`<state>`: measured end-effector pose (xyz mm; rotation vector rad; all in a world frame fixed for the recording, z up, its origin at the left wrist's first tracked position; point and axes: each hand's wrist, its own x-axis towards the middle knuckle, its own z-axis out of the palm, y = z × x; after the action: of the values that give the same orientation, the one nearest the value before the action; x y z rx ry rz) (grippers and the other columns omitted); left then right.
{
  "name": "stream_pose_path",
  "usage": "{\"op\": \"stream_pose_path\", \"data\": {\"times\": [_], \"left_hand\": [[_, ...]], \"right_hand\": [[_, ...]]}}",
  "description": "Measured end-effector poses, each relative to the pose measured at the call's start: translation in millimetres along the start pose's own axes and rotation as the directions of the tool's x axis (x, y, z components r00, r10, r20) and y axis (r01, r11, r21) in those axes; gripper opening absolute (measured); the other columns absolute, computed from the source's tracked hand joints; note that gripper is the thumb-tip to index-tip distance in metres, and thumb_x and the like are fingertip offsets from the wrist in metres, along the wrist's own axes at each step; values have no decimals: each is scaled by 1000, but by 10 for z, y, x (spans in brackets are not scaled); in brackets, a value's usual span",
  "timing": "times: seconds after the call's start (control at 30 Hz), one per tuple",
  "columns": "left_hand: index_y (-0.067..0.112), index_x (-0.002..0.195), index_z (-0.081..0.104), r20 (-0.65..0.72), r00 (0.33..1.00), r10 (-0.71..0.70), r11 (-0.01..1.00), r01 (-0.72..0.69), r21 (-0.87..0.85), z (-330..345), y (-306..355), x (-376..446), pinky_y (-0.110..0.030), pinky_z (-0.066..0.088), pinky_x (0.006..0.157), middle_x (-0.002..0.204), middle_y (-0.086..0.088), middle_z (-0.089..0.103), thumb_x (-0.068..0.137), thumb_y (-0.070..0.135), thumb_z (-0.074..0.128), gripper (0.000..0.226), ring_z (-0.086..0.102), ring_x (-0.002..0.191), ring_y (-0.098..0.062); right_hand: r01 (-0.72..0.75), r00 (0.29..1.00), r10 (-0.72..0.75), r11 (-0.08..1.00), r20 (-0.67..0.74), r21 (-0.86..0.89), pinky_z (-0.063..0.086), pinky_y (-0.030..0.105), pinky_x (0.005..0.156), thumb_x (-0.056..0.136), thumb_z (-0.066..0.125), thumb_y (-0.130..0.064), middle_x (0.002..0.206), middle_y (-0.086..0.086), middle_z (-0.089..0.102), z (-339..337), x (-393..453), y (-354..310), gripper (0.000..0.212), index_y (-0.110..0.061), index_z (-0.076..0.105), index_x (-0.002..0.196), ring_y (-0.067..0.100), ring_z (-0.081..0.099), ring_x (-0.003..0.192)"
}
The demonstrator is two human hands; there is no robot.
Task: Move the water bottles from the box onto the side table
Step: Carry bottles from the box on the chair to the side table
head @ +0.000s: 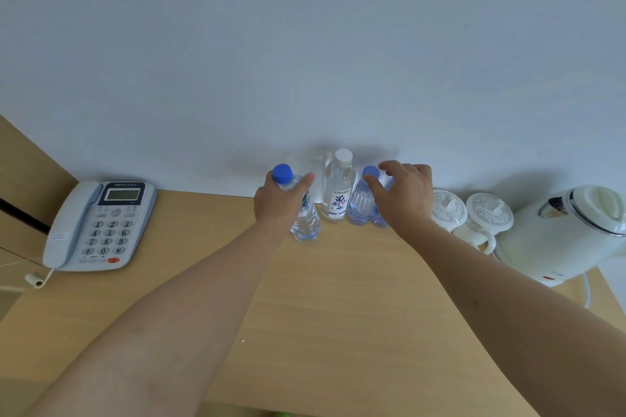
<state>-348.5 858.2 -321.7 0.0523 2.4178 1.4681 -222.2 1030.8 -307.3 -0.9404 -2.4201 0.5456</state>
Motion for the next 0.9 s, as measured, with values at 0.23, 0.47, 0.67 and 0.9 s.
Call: {"op": "stream_pose_path", "data": {"times": [0.23,0.47,0.67,0.9], "left_hand": [[16,122,47,147,964,-219,958,241,-152,-138,182,67,-50,60,79,118,-1,50,78,50,77,63,55,105,-26],[29,117,54,274,946,-176,956,231,-183,-129,222,74,-54,60,79,123,1,55,79,39,78,46,59,111,-26],[18,123,52,275,953,-123,985,151,-81,-145,226,89,-47,58,84,121,-2,56,75,29,81,58,61,106,-24],[19,116,65,309,950,48,997,-26,-75,-273,148,165,-37,53,88,118,0,67,73,12,82,47,63,109,-22]], "right_hand": [[-21,1000,21,998,-6,59,38,32,81,88,68,-42,94,2,71,78,-72,-59,32,-20,71,111,28,47,111],[23,994,-17,998,-105,65,40,33,83,88,69,-36,94,3,73,70,-73,-105,25,-16,74,103,31,50,107],[104,975,-72,984,-211,145,32,22,77,89,71,-33,82,-2,72,34,-89,-307,19,-15,74,95,28,55,98],[213,970,-183,957,-158,198,38,25,74,91,68,-33,83,-4,72,37,-93,-626,19,-17,75,98,21,59,90]]}}
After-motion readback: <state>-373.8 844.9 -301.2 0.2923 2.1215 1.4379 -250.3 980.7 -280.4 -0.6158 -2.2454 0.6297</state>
